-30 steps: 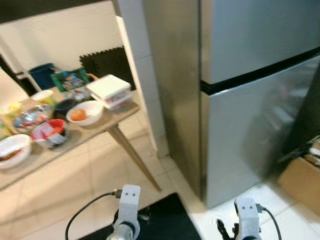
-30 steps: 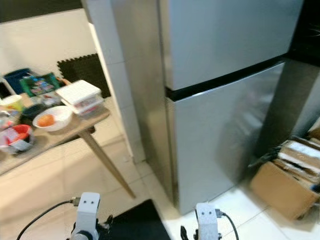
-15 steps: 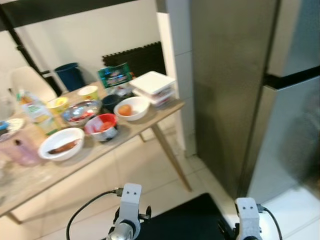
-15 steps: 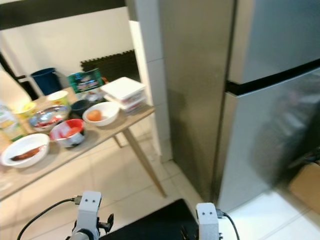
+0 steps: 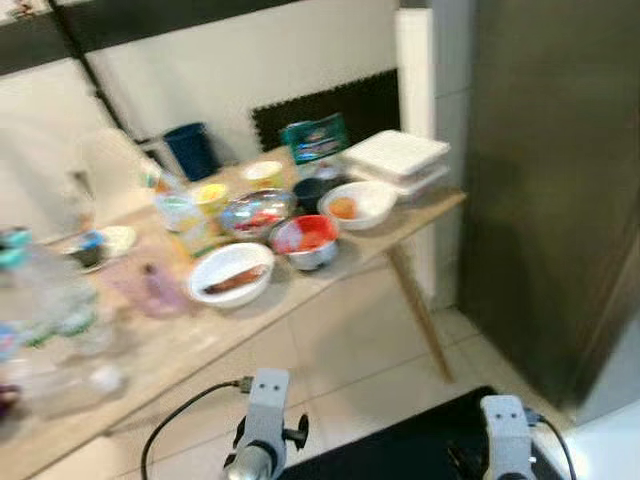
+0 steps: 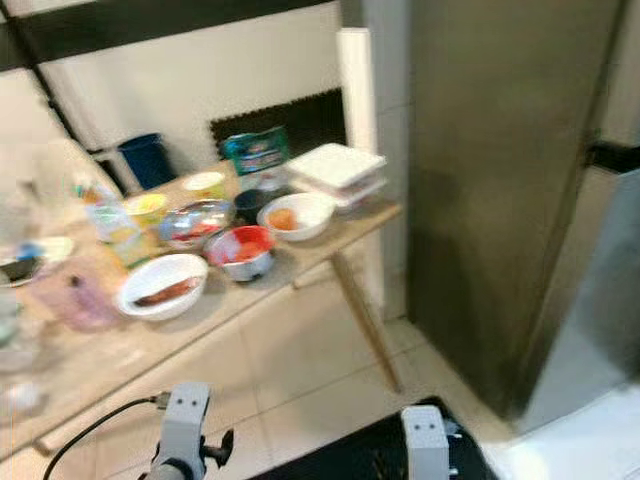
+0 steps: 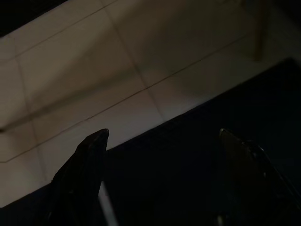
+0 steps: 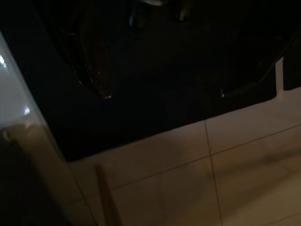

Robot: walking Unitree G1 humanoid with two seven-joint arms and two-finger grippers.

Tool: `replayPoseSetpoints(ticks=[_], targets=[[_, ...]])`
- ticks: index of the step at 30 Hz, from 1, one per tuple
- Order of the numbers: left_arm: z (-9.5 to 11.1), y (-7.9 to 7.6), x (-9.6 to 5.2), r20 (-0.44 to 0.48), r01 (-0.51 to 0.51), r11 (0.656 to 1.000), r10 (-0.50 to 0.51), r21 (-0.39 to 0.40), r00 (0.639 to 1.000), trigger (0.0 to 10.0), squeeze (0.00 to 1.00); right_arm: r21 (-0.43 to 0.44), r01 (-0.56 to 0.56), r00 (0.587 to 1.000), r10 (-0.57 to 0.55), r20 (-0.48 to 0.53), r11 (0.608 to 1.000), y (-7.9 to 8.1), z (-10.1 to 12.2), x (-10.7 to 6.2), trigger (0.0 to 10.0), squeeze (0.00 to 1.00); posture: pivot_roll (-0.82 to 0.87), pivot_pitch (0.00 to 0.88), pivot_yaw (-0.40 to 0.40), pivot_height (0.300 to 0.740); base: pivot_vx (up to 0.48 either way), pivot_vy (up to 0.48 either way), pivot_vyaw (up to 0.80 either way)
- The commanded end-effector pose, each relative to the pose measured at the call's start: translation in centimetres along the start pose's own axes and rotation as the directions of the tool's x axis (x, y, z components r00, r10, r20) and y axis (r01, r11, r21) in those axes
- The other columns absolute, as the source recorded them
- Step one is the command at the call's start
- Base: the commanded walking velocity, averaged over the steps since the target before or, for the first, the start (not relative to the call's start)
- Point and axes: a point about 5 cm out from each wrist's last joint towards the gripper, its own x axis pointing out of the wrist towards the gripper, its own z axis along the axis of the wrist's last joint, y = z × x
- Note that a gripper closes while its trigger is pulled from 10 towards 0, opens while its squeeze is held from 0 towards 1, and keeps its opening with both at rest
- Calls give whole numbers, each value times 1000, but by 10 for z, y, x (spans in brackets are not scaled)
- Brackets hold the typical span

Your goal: Restocking fridge

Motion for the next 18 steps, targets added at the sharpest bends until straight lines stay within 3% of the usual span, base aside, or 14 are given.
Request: replayPoseSetpoints(ticks=[1,14,18], targets=[[-5,5,-1,-21,-14,1000,14,12,1000,10000,0,1,-14,1000,14,-16,1000,5,-6,-1,10000,0,-77,91,146,740,0,0,0],[0,-1,1,-12,10,1000,-10,7,1000,10000,0,-3,-14,1000,14,-17,1000,0,-5,-2,10000,0,-82,86,142,740,0,0,0],[0,-1,2,-13,15,1000,-15,13,1000,10000,0,-58,-48,999,47,-12,997,2,-2,0,10000,0,-82,80,140,740,0,0,0]])
